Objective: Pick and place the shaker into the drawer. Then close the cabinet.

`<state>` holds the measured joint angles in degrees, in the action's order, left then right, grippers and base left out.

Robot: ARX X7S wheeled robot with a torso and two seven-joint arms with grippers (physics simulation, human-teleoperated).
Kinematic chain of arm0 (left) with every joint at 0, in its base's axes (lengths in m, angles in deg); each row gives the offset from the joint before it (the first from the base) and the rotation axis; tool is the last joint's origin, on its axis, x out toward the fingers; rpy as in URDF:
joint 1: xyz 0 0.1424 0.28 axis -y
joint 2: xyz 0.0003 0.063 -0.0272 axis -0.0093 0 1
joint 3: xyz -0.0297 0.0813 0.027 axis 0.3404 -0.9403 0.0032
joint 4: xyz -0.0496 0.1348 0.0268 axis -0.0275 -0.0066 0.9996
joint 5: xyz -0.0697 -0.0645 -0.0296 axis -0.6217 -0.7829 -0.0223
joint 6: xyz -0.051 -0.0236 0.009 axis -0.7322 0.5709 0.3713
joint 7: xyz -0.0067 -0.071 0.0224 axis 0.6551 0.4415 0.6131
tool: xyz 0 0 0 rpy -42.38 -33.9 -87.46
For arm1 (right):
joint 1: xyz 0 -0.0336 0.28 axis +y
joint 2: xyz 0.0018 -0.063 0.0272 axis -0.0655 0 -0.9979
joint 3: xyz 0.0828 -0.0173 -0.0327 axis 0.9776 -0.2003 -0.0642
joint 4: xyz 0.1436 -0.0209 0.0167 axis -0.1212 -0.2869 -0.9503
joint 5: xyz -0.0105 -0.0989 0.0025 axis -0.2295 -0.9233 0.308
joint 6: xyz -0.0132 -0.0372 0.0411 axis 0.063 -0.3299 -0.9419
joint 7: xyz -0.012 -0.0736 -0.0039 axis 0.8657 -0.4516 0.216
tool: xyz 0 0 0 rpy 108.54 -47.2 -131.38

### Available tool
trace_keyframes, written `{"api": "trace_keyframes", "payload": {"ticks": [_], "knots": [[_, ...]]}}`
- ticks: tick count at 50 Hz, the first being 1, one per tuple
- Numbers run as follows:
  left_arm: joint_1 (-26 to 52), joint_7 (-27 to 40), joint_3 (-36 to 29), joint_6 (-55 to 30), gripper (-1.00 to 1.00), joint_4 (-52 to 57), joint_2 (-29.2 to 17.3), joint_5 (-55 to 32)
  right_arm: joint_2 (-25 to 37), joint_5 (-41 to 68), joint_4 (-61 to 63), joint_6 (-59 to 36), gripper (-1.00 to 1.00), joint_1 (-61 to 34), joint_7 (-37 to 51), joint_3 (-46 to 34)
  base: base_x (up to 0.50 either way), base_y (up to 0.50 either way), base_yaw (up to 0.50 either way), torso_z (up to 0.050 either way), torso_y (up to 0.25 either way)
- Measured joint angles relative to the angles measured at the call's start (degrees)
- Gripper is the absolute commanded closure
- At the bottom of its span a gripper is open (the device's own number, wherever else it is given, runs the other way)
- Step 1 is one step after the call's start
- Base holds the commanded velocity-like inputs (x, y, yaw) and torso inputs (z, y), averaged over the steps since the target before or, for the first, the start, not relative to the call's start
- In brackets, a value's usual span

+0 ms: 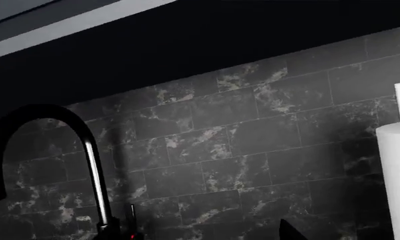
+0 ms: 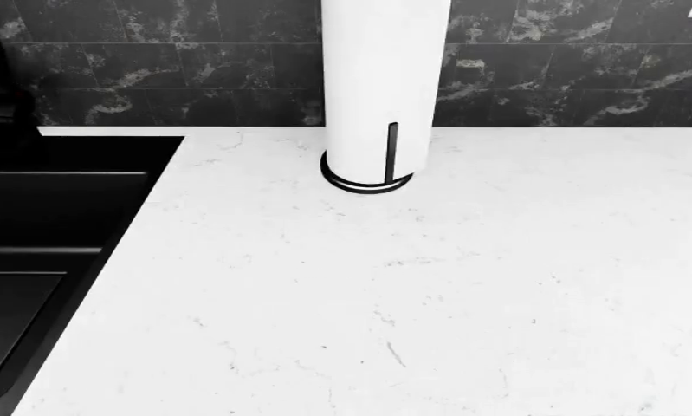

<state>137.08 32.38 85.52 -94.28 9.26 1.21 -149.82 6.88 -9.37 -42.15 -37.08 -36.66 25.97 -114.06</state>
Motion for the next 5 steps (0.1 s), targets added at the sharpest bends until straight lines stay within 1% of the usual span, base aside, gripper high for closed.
{"api": "trace_keyframes", "payload": {"ticks": [5], "knots": [[1.65, 1.02, -0.57, -0.59, -1.00, 0.32, -0.98, -1.48, -0.02, -0.59, 0.16, 0.34, -1.00, 0.30, 0.24, 0.08, 0.01, 0.00, 0.00, 0.000, 0.000]]}}
